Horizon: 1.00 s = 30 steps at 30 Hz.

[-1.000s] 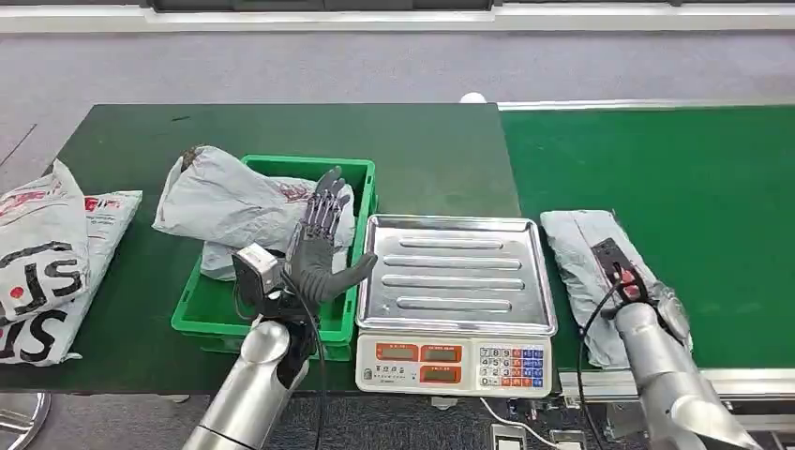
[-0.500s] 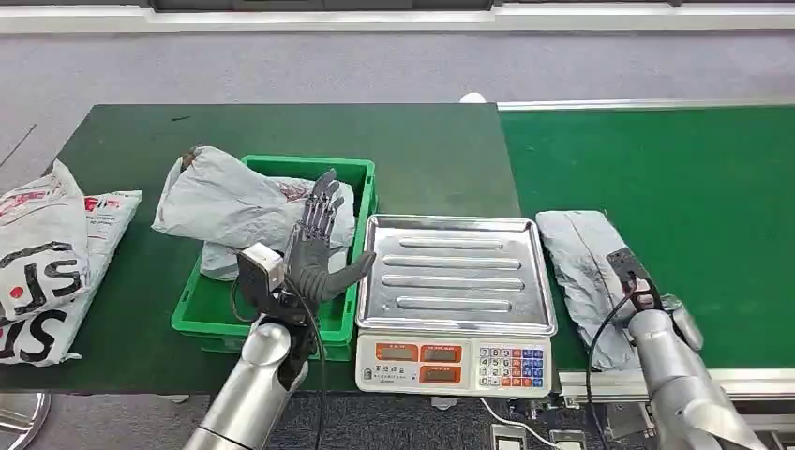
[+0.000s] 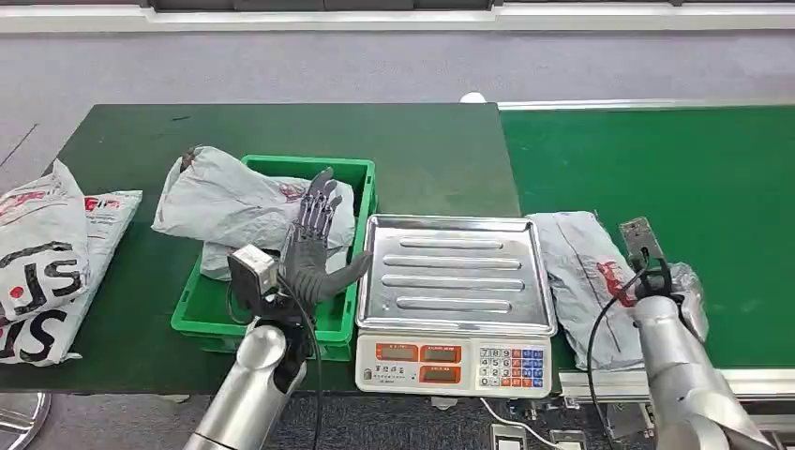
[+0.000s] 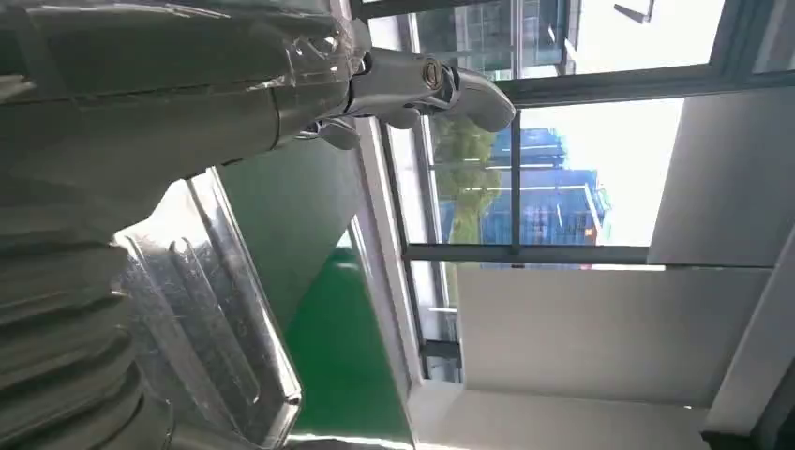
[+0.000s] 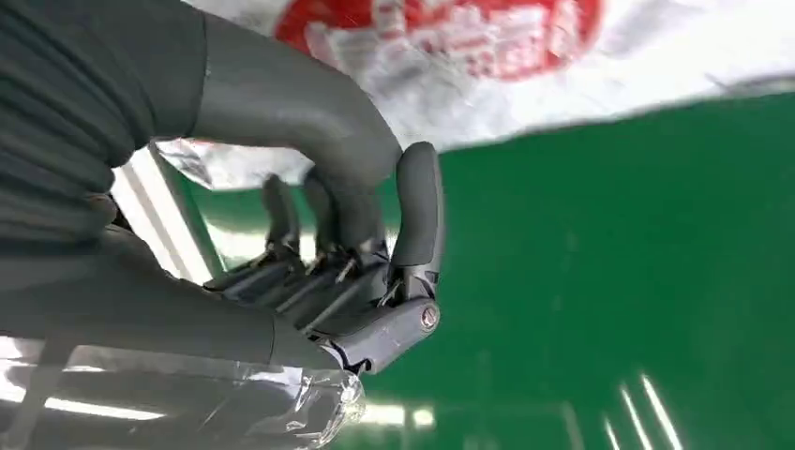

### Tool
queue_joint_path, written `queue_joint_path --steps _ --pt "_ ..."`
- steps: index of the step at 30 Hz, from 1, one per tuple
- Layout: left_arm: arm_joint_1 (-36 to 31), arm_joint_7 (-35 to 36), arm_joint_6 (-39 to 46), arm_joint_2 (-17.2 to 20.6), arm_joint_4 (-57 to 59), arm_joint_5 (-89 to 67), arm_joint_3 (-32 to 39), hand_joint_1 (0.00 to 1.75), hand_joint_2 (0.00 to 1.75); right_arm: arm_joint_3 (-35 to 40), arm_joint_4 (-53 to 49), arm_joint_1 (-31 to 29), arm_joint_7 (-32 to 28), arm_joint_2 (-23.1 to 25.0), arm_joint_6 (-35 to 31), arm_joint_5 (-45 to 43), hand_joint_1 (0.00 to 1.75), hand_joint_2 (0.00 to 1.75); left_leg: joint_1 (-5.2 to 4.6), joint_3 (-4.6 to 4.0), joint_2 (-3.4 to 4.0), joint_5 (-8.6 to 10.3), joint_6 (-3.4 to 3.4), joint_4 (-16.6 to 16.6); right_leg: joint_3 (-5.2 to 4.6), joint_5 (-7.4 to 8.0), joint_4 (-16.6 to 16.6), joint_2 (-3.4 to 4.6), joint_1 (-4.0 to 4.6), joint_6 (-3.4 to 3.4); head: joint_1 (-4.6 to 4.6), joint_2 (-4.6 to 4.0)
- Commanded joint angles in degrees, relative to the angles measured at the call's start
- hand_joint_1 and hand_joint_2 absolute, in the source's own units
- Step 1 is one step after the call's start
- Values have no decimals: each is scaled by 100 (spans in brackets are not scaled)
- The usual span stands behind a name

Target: Moved the parcel from conveyor to table for the left to box.

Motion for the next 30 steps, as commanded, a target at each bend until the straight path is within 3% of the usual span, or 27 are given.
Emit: queue_joint_path --steps 1,2,5,17,28,30 --pt "-78 30 -12 78 204 20 271 0 175 -354 -101 -239 -343 286 -379 5 10 175 1 17 27 -5 -2 -7 9 3 -8 22 2 -6 -2 0" --pt "-63 17 -11 82 187 19 277 0 175 -272 -116 -264 -700 336 -459 24 0 175 -1 14 27 -5 -2 -6 6 3 -6 22 0 -6 0 0" --pt "-234 -36 -111 83 464 -7 231 0 175 55 33 -265 -546 349 736 207 0 175 0 8 22 -4 -2 -4 3 3 -4 19 1 -5 0 0" --pt "-500 -78 -86 -68 953 -135 246 0 175 745 127 -31 -278 489 1850 501 0 175 1 13 12 -1 -1 -5 8 0 -6 8 2 -5 -2 0" --pt "-507 -78 -86 -75 954 -136 245 0 175 753 129 -16 -278 493 1844 504 0 175 3 16 15 -3 -2 -6 11 1 -8 9 4 -7 0 0" --pt "-504 -61 -75 -90 973 -168 242 0 175 861 148 11 -295 471 2082 413 0 175 4 19 16 -3 -2 -8 15 2 -12 10 6 -8 0 0"
